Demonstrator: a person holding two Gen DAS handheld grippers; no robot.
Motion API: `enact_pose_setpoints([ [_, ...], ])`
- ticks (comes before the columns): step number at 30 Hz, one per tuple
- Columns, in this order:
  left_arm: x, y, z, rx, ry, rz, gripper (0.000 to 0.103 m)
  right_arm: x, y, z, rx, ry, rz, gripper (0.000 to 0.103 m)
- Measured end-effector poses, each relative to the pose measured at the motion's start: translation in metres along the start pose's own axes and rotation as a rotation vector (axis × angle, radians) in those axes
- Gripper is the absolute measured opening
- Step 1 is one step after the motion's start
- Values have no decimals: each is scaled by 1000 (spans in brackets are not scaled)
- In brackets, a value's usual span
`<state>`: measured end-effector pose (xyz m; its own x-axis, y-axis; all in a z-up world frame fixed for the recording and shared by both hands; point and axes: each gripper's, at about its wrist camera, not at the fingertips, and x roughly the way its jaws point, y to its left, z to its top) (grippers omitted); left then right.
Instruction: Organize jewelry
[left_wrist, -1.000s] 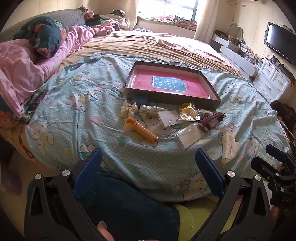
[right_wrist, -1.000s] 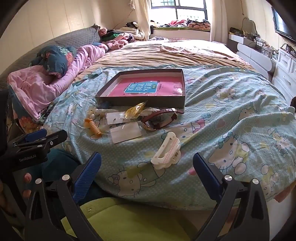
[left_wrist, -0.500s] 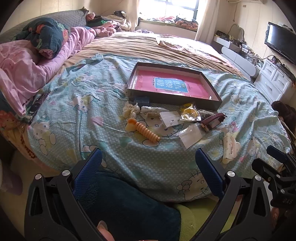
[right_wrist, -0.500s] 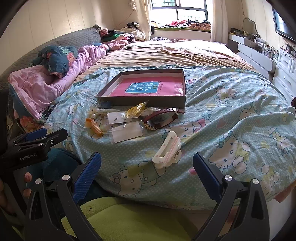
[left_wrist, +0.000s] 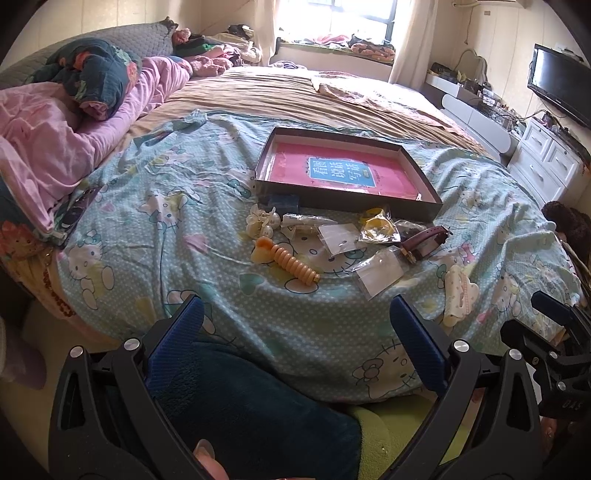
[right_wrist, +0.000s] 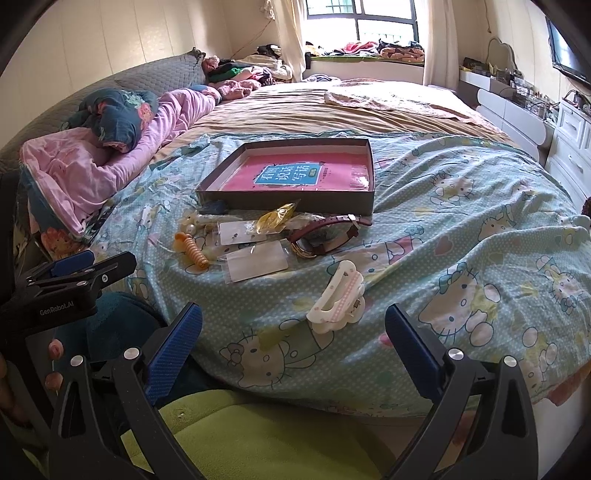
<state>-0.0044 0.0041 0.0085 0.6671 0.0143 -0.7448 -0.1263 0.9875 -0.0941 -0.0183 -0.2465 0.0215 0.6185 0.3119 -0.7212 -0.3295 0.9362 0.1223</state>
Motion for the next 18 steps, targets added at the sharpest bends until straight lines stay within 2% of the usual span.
enact_pose_setpoints([
  [18, -2, 1, 1, 2, -1, 0, 94, -1, 3, -2, -1, 2, 2, 99],
])
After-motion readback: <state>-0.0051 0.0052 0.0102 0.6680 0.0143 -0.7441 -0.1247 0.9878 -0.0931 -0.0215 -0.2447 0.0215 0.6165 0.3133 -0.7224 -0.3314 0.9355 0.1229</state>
